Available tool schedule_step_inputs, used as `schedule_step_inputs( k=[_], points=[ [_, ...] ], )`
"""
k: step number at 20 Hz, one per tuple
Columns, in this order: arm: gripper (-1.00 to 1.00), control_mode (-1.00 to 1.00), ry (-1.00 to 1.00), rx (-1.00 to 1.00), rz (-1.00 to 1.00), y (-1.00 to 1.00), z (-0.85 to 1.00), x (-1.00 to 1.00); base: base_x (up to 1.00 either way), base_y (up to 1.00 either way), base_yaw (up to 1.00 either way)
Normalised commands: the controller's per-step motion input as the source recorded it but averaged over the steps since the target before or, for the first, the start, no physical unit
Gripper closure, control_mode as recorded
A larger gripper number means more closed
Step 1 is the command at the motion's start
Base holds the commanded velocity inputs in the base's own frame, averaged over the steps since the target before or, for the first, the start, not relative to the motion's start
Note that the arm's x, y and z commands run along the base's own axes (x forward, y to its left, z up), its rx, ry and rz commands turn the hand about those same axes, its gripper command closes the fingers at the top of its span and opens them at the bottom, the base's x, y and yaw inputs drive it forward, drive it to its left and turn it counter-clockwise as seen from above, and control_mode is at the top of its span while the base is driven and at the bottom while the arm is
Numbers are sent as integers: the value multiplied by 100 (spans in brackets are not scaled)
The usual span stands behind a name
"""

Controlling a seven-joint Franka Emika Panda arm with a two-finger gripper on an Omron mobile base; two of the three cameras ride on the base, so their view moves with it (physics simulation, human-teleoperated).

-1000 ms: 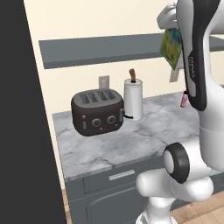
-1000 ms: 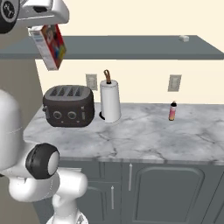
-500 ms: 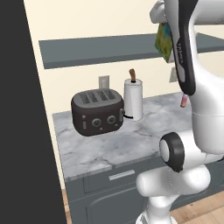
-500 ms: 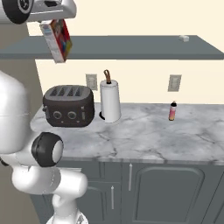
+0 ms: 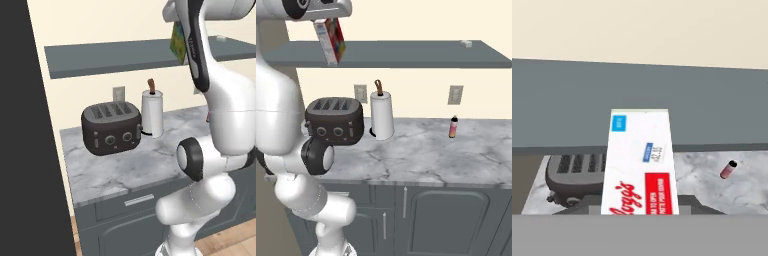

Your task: Pick the yogurt and cereal from the counter and place them in the cabinets closest to them.

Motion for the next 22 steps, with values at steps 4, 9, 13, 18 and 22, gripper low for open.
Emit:
schedule_step_inputs(
  k=[4,9,13,18,22],
  points=[
    [100,-100,4,0,-1,3,0,58,0,0,0],
    [100,-100,4,0,-2,3,0,52,0,0,0],
    [100,-100,4,0,-3,1,0,48,0,0,0],
    [100,-100,4,0,-3,2,0,53,0,0,0],
    [100,-100,4,0,-3,4,0,55,0,0,0]
  ],
)
